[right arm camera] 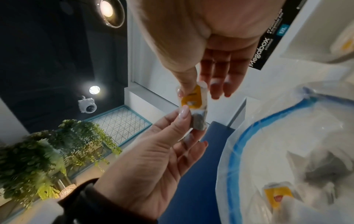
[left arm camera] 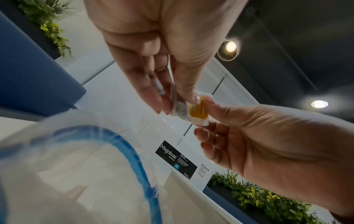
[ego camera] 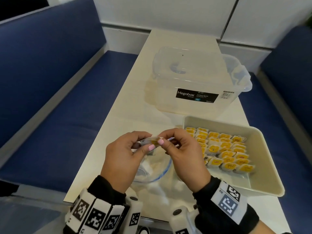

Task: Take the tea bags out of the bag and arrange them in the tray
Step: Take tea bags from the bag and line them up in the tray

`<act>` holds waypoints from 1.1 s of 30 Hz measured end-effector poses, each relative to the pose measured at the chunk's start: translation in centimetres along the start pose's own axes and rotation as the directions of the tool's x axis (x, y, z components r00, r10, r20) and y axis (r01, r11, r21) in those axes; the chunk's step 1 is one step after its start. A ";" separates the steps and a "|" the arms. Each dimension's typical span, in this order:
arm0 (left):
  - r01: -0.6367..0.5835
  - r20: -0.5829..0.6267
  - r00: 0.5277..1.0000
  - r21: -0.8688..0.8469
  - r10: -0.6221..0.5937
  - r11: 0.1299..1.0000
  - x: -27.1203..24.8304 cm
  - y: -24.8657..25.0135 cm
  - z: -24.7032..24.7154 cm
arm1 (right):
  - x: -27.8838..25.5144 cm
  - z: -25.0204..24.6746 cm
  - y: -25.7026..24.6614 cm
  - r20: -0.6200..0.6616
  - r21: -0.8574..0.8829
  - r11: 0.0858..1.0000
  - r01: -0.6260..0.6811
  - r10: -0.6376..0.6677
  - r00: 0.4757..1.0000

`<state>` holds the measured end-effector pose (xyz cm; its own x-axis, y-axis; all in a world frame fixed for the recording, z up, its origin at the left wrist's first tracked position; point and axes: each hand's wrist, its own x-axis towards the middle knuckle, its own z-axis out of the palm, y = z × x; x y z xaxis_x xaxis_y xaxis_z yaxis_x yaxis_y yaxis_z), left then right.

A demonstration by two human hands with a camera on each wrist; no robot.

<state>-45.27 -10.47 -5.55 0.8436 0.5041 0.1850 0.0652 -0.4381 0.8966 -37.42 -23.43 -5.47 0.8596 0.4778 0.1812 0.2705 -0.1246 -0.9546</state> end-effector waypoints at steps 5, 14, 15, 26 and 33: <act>0.035 -0.062 0.997 -0.146 -0.045 0.989 0.0 0.4 0.5 | 0.6 -1.3 -0.7 0.015 0.006 1.000 -0.001 0.001 1.000; 0.042 -0.011 0.999 -0.252 -0.047 0.967 0.1 0.4 1.5 | 0.5 -2.3 -0.6 0.039 0.083 0.995 -0.049 0.046 0.998; 0.050 -0.002 0.999 -0.277 -0.052 0.960 0.2 0.4 1.6 | 0.5 -2.3 -0.6 0.055 0.078 0.995 -0.056 0.051 0.997; 0.154 0.039 0.988 -0.404 -0.152 0.902 0.6 1.0 2.2 | 0.7 -2.3 -0.3 0.177 0.247 0.925 -0.290 0.251 0.952; -0.047 0.066 0.996 -0.245 0.065 0.968 0.8 -0.2 1.8 | 0.7 -2.6 -0.6 0.265 0.424 0.795 -0.434 0.349 0.899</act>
<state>-43.67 -11.32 -6.31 0.8794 0.4242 0.2161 -0.1072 -0.2659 0.9580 -35.81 -25.27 -4.11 0.7524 0.6161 -0.2329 -0.3415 0.0626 -0.9378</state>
